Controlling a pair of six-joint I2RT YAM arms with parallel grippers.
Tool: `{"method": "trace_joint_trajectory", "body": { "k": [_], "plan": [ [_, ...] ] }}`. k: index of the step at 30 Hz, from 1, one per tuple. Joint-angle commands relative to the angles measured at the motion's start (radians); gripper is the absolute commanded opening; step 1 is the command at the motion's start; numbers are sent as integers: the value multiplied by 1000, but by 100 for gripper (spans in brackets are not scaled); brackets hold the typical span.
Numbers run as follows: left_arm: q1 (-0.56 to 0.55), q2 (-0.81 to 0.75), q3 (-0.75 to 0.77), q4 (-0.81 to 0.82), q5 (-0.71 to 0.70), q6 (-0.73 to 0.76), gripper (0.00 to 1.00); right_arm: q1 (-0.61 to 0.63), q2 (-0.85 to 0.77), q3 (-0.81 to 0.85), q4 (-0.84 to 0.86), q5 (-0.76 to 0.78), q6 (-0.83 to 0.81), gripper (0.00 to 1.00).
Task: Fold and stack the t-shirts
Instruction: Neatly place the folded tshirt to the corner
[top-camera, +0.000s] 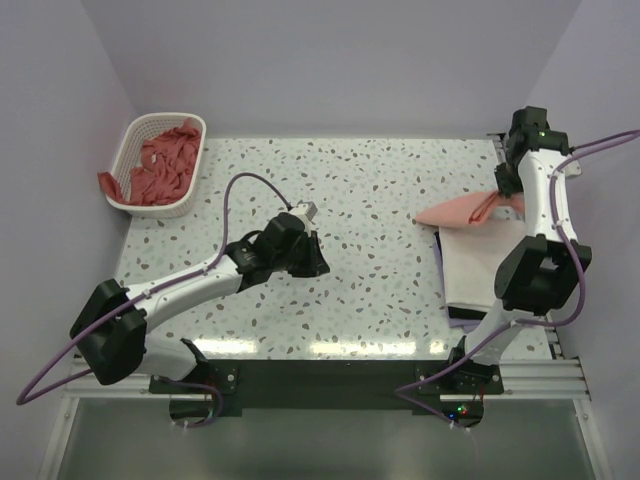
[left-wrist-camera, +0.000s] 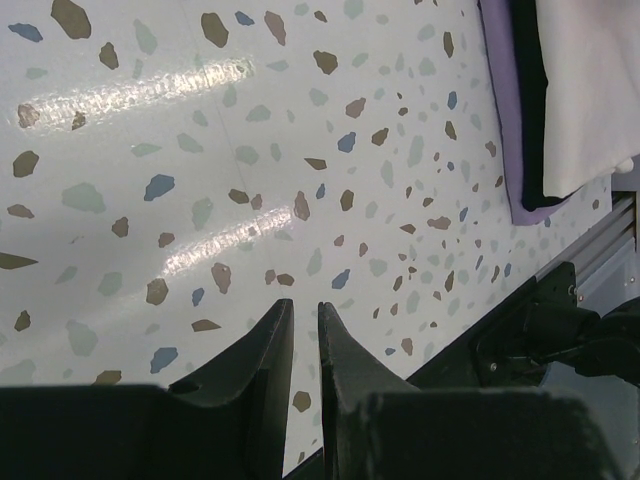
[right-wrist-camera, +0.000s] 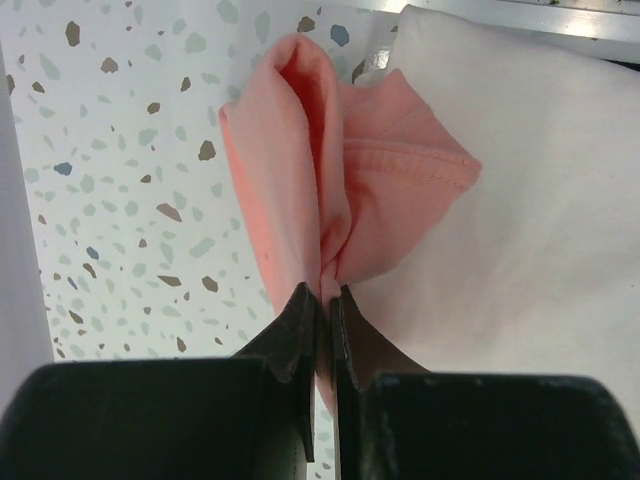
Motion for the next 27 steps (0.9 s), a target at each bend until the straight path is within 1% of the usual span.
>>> {"method": "trace_joint_trajectory", "body": {
  "k": [1,8,27],
  "plan": [
    [-7,5,40,39,11,-16,20,-23,-87,38,-6,27,-14,0],
    [-7,12,42,39,10,-15,20,-40,-124,32,11,7,-42,0],
    [-7,14,34,39,8,-15,20,-58,-228,7,80,24,-79,0]
  ]
}}
